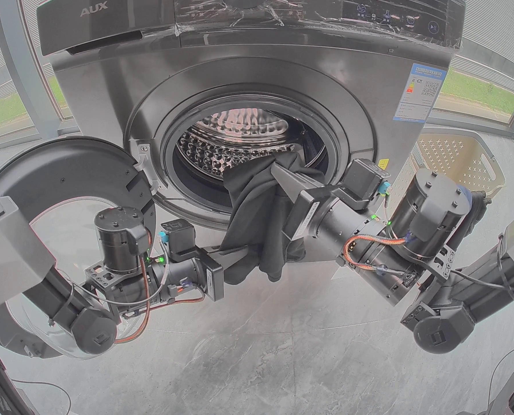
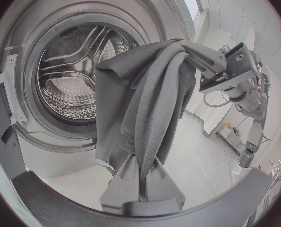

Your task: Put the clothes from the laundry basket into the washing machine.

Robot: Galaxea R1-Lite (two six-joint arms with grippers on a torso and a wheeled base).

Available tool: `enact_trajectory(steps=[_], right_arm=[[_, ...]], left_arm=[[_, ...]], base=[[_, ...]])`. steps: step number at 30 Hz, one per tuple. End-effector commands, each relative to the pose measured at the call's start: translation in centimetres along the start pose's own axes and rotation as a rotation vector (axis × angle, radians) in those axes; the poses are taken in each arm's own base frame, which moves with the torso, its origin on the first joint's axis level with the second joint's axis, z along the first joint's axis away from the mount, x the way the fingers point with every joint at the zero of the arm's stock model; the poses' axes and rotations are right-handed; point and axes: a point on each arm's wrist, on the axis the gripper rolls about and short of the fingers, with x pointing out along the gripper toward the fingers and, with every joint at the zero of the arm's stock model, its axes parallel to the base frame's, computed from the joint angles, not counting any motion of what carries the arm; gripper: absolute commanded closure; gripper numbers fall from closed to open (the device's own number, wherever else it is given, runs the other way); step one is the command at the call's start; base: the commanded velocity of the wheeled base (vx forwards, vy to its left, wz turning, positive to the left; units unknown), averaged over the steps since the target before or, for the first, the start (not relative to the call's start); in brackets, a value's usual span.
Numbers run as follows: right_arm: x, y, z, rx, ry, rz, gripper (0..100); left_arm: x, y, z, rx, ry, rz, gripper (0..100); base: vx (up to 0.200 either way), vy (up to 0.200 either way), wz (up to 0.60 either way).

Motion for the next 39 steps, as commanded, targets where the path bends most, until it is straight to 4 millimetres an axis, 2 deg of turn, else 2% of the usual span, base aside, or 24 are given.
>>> enact_trajectory(steps=[1, 3, 7, 12, 13, 17, 21, 25, 30, 39], right_arm=[[-0.4, 0.0, -1.1, -0.004, 0.042, -0.001, 100], [-0.4, 0.0, -1.1, -0.004, 0.042, -0.001, 100], [-0.7, -0.3, -2.4, -0.011, 0.076, 0.004, 100], [-0.8, -0.5, -3.8, -0.016, 0.089, 0.018, 100], [-1.0, -0.4, -4.1, -0.021, 0.096, 0.023, 0], [-1.1, -0.5, -4.3, -0.026, 0.111, 0.026, 0], [-1.9, -0.8, -4.9, -0.036, 0.149, 0.014, 0], [-3.2, -1.2, -5.8, -0.053, 0.198, -0.001, 0], [-4.3, -1.7, -5.8, -0.062, 0.228, -0.020, 0], [-5.6, -2.4, -6.5, -0.087, 0.282, -0.044, 0]], left_arm=[[-2.2, -1.8, 0.6, 0.012, -0.026, -0.026, 100], [-2.2, -1.8, 0.6, 0.012, -0.026, -0.026, 100], [-3.8, -3.2, 0.7, 0.023, -0.047, -0.041, 100], [-4.5, -4.3, 0.6, 0.035, -0.072, -0.058, 100], [-4.5, -4.4, 0.6, 0.039, -0.087, -0.053, 100], [-4.6, -4.3, 0.7, 0.043, -0.116, -0.036, 100], [-4.5, -3.6, 1.7, 0.004, -0.177, 0.015, 100], [-4.0, -3.1, 2.6, -0.006, -0.220, 0.068, 100], [-3.6, -2.5, 3.1, -0.006, -0.248, 0.115, 100], [-3.6, -2.0, 4.1, -0.017, -0.308, 0.126, 100]], base=[[0.000, 0.000, 0.00], [0.000, 0.000, 0.00], [0.000, 0.000, 0.00], [0.000, 0.000, 0.00], [0.000, 0.000, 0.00], [0.000, 0.000, 0.00], [0.000, 0.000, 0.00], [0.000, 0.000, 0.00], [0.000, 0.000, 0.00], [0.000, 0.000, 0.00]])
